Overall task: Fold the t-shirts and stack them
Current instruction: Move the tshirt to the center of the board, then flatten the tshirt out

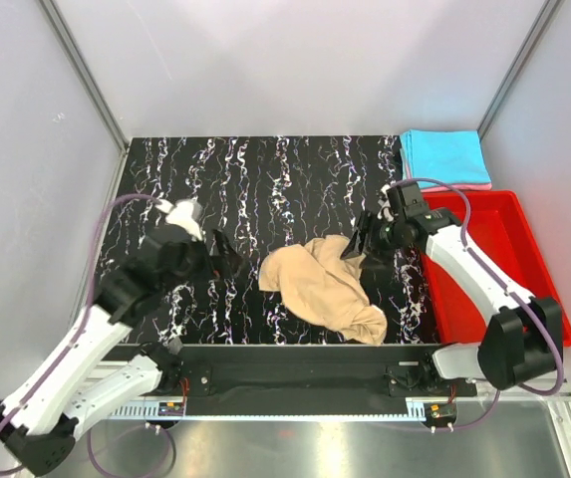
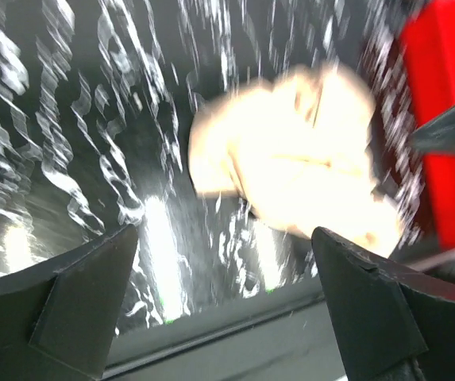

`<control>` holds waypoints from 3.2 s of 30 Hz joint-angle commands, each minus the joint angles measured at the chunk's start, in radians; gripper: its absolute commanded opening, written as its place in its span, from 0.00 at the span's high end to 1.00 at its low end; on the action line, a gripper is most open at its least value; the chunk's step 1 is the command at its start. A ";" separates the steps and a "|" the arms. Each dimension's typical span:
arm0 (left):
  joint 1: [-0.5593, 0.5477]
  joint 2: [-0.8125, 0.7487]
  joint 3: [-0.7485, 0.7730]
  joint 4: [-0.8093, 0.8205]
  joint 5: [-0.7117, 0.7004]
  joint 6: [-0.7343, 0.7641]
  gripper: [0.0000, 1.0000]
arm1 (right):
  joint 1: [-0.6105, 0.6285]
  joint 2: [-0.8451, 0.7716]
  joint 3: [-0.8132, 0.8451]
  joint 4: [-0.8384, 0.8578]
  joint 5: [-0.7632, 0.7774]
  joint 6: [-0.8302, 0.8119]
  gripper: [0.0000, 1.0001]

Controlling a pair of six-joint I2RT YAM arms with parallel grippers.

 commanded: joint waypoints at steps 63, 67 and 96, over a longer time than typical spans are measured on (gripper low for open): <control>-0.066 0.697 -0.196 0.488 0.295 0.014 0.25 | 0.151 -0.373 -0.166 0.077 0.486 0.190 1.00; -0.067 0.730 -0.248 0.616 0.353 -0.038 0.31 | 0.153 -0.373 -0.171 0.078 0.487 0.192 1.00; -0.110 0.224 0.771 -0.185 -0.045 -0.060 1.00 | 0.150 -0.528 0.720 -0.029 0.668 -0.031 1.00</control>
